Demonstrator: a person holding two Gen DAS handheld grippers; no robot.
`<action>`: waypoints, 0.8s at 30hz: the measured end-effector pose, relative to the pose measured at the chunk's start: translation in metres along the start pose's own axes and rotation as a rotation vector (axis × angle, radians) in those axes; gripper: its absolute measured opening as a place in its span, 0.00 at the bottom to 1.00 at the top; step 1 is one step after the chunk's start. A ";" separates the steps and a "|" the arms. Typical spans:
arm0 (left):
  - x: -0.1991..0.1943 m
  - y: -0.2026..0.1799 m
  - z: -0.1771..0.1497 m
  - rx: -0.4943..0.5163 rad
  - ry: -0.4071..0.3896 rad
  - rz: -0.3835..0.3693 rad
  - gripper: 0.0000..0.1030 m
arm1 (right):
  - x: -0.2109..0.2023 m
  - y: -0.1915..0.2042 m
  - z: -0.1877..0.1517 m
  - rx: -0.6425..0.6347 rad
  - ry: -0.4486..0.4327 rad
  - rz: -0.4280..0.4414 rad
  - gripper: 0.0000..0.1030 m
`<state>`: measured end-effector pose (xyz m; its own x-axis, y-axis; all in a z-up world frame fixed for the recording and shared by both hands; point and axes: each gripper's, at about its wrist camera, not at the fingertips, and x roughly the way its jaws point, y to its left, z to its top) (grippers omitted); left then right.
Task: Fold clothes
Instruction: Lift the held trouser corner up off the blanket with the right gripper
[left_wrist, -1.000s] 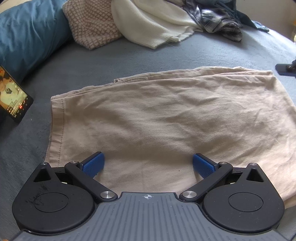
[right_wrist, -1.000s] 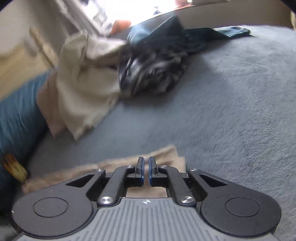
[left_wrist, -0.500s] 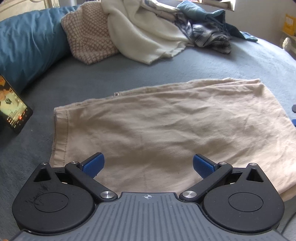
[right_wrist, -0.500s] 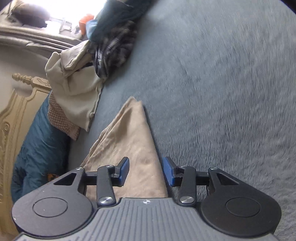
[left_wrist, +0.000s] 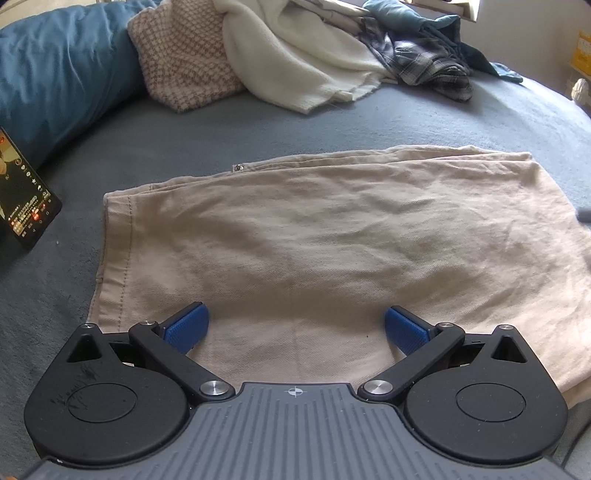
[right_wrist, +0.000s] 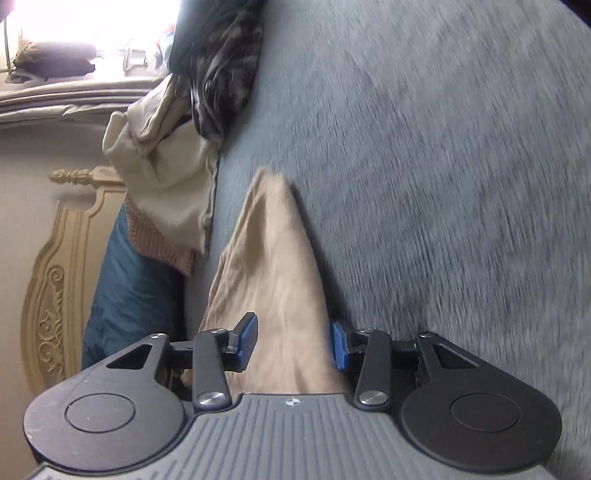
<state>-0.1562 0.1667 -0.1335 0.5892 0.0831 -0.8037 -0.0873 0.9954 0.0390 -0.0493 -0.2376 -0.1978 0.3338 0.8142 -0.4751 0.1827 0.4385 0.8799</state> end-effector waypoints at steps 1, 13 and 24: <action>0.000 0.000 0.000 -0.002 -0.002 0.001 1.00 | 0.000 -0.002 -0.004 -0.002 0.013 0.012 0.42; 0.002 0.000 -0.003 -0.002 -0.021 0.008 1.00 | 0.029 0.016 -0.036 -0.104 0.092 -0.008 0.20; 0.000 -0.017 0.001 -0.017 -0.020 0.014 1.00 | -0.011 0.056 -0.051 -0.225 -0.061 -0.054 0.06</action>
<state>-0.1538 0.1503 -0.1338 0.6035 0.0986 -0.7913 -0.1093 0.9932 0.0403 -0.0897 -0.2023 -0.1431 0.3858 0.7658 -0.5145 -0.0068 0.5600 0.8285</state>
